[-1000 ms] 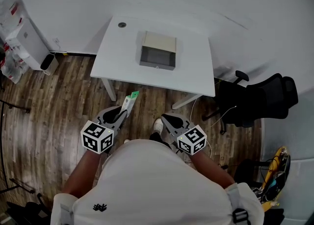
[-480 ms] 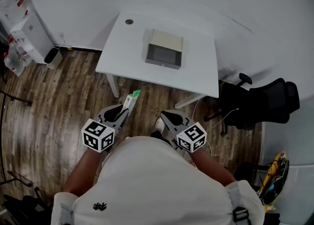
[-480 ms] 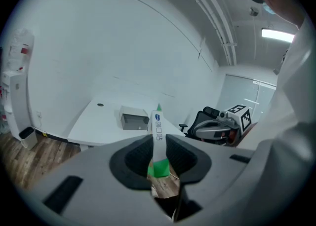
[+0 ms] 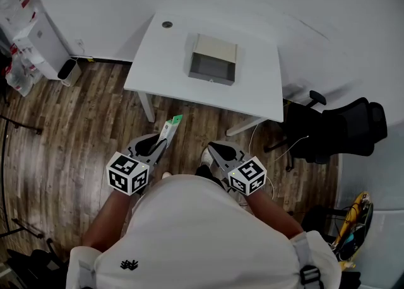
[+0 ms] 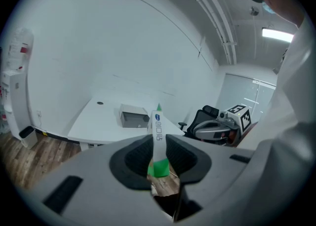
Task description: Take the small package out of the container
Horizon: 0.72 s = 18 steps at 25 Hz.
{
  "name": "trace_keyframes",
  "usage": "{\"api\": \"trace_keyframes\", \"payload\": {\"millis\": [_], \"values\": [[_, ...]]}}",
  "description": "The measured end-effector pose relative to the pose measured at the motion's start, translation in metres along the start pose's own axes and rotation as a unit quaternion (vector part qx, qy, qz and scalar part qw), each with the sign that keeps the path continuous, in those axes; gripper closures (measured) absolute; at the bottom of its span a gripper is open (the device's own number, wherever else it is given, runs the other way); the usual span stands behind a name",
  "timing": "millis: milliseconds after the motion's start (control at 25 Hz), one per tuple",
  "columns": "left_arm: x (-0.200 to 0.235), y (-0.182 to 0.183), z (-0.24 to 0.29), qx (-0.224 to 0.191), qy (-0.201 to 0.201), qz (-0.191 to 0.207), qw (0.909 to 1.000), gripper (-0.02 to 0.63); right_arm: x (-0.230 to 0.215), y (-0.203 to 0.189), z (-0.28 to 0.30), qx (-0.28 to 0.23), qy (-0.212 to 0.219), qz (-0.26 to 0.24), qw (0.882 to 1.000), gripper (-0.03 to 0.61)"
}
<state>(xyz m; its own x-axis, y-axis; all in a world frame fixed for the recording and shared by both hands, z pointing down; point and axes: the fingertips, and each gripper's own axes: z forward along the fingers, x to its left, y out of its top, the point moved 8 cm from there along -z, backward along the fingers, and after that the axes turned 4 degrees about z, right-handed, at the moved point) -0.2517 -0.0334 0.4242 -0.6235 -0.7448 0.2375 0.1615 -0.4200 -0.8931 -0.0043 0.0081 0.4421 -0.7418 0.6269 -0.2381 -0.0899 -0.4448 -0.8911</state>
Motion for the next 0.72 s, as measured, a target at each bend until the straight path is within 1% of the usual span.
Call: {"api": "trace_keyframes", "payload": {"millis": [360,720], "values": [[0.001,-0.004,0.001,0.003,-0.002,-0.007,1.0,0.526,0.001,-0.002,0.0,0.007,-0.005,0.0,1.0,0.572],[0.011,-0.006,0.006,0.002,0.007,-0.019,0.9998,0.526,-0.005,0.006,0.014,0.014,0.008,-0.01,1.0,0.572]]}}
